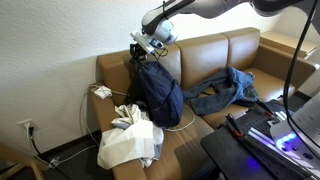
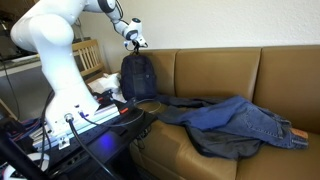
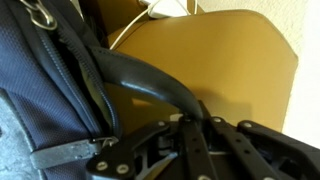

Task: Arrange the cloth and the bags on the table

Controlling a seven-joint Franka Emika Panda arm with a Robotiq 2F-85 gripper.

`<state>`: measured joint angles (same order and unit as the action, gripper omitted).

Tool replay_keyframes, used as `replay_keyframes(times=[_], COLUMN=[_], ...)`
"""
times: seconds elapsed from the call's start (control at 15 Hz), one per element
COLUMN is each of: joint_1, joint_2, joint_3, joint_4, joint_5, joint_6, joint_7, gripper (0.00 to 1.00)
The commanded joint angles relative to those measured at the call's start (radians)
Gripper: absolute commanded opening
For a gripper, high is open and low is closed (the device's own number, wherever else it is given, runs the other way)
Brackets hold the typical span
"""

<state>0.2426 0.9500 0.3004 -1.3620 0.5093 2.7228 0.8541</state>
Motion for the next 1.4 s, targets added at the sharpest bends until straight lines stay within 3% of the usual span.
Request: replay_keyframes(times=[0.0,0.07,0.2,0.47,0.67,0.87,1.0,1.07,1.2,1.33], joint_1=[0.002,0.042,0.150,0.233,0.266,0.281,0.279,0.246,0.223,0.225], joint_2=[0.059,0.073,0.127,0.241,0.318,0.380,0.408,0.405,0.423,0.385], joint_3=[0.016,-0.057,-0.235,-0.379,-0.438,-0.479,-0.484,-0.410,-0.368,-0.392], joint_4=[0.157,0.196,0.285,0.468,0.610,0.718,0.773,0.792,0.856,0.837], joint_5=[0.030,-0.030,-0.092,-0.277,-0.349,-0.402,-0.412,-0.449,-0.432,-0.386], joint_6=[-0.029,-0.129,-0.242,-0.458,-0.663,-0.825,-0.843,-0.828,-0.829,-0.822], joint_7=[0.010,0.125,0.304,0.565,0.667,0.725,0.733,0.745,0.761,0.739], gripper=[0.33,0.34,0.46,0.75,0.96,1.00,1.00,1.00,1.00,1.00])
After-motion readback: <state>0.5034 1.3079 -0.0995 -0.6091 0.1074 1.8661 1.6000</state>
